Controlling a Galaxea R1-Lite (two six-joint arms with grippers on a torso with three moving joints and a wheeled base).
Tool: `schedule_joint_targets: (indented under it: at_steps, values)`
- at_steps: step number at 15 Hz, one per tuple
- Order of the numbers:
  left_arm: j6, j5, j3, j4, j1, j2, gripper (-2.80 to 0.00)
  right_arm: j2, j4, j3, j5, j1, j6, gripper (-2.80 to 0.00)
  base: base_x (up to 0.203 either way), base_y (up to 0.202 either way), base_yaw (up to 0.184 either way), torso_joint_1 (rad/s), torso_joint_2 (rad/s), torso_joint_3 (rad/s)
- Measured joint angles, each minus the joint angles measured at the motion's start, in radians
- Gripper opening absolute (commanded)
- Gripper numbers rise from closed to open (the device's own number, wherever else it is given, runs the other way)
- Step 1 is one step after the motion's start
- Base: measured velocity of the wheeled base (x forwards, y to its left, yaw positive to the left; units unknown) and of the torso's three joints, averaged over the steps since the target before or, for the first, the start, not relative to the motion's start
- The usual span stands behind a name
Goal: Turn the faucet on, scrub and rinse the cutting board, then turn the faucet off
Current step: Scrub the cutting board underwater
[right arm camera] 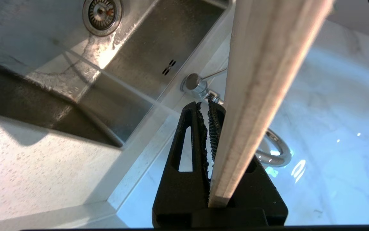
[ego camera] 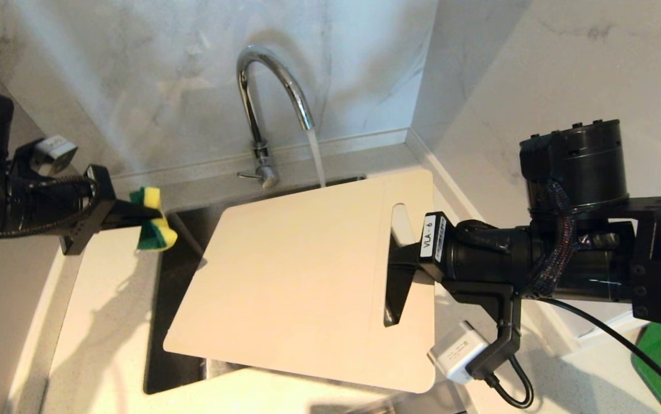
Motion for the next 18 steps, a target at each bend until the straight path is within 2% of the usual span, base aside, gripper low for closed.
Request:
schedule_joint_targets:
  at_steps: [2,4,7,9,12,14,18]
  values:
    - [-0.056,0.008,-0.141,0.074,-0.108,0.014,-2.80,0.000,0.000,0.000,0.000,0.013,0.000,-2.80,0.000,0.000,0.000,0.000,0.00,0.000]
    - [-0.087,0.056,-0.237,0.102,-0.221,0.070,-2.80,-0.004,0.001,0.003,0.000,0.025,0.000,-2.80,0.000,0.000,0.000,0.000,0.00,0.000]
    - [-0.098,0.112,-0.299,0.107,-0.346,0.172,-2.80,-0.014,0.000,0.016,-0.001,0.029,0.001,-2.80,0.000,0.000,0.000,0.000,0.00,0.000]
    - [-0.100,0.152,-0.301,0.106,-0.384,0.229,-2.80,-0.019,0.000,0.022,-0.002,0.030,0.001,-2.80,0.000,0.000,0.000,0.000,0.00,0.000]
    - [-0.096,0.163,-0.257,0.100,-0.369,0.267,-2.80,-0.027,0.000,0.034,-0.003,0.029,0.003,-2.80,0.000,0.000,0.000,0.000,0.00,0.000]
    - [-0.083,0.161,-0.219,0.099,-0.317,0.273,-2.80,-0.030,0.000,0.037,-0.003,0.029,0.004,-2.80,0.000,0.000,0.000,0.000,0.00,0.000]
    - [0.010,0.153,-0.063,0.056,-0.174,0.251,-2.80,-0.033,0.000,0.039,-0.004,0.029,0.012,-2.80,0.000,0.000,0.000,0.000,0.00,0.000]
